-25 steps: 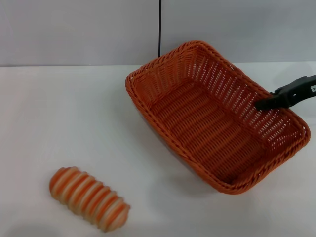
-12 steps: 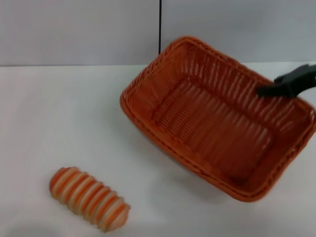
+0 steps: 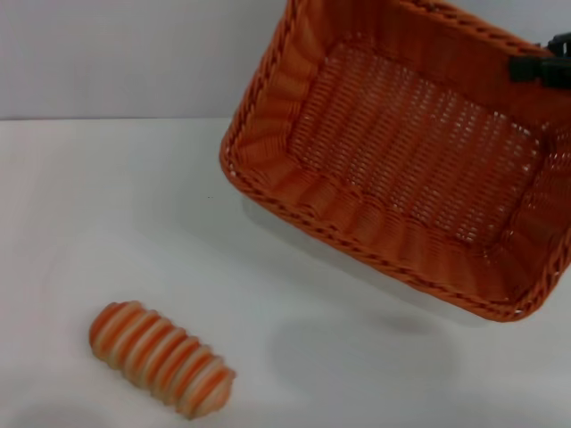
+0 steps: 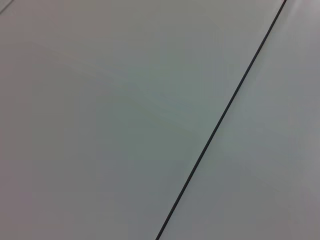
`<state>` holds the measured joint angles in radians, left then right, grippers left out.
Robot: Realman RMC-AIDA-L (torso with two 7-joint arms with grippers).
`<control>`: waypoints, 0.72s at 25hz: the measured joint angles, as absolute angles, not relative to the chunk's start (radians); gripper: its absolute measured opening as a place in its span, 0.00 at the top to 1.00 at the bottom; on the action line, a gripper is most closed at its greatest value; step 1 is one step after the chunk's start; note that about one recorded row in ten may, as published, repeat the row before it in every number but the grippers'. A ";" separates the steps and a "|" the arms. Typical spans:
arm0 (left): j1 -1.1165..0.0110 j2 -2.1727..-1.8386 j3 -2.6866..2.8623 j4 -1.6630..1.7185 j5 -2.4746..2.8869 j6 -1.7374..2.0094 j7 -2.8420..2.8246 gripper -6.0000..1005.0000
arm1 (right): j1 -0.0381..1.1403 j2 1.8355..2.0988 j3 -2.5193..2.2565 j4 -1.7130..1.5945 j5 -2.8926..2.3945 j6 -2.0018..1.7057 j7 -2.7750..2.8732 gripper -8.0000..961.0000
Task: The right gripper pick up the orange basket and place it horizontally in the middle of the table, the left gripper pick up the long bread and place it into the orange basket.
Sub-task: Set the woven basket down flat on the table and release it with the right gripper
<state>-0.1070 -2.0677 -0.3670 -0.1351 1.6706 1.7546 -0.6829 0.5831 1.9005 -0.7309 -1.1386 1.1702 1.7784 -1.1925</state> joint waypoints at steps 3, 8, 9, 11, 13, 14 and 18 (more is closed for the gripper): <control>-0.108 -2.068 -0.369 -0.135 1.670 1.753 -0.683 0.35 | 0.587 1.872 -0.733 -1.140 1.204 1.838 -1.210 0.81; -0.109 -2.066 -0.373 -0.135 1.669 1.752 -0.684 0.35 | 0.594 1.805 -0.853 -1.160 1.215 1.877 -1.223 0.81; -0.110 -2.066 -0.374 -0.135 1.669 1.752 -0.684 0.35 | 0.597 1.796 -0.886 -1.160 1.219 1.876 -1.223 0.81; -0.109 -2.066 -0.374 -0.132 1.669 1.753 -0.684 0.35 | 0.600 1.791 -0.915 -1.160 1.221 1.877 -1.223 0.81; -0.109 -2.065 -0.370 -0.126 1.671 1.757 -0.684 0.35 | 0.609 1.790 -0.970 -1.156 1.221 1.877 -1.228 0.81; -0.110 -2.065 -0.366 -0.122 1.673 1.761 -0.684 0.35 | 0.622 1.795 -1.017 -1.143 1.217 1.875 -1.245 0.81; -0.114 -2.065 -0.360 -0.118 1.675 1.762 -0.684 0.35 | 0.649 1.807 -1.059 -1.089 1.204 1.873 -1.297 0.81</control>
<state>-0.1144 -2.0648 -0.3599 -0.1185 1.6748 1.7617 -0.6842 0.6486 1.8070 -1.0593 -1.0885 1.2044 1.8728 -1.2972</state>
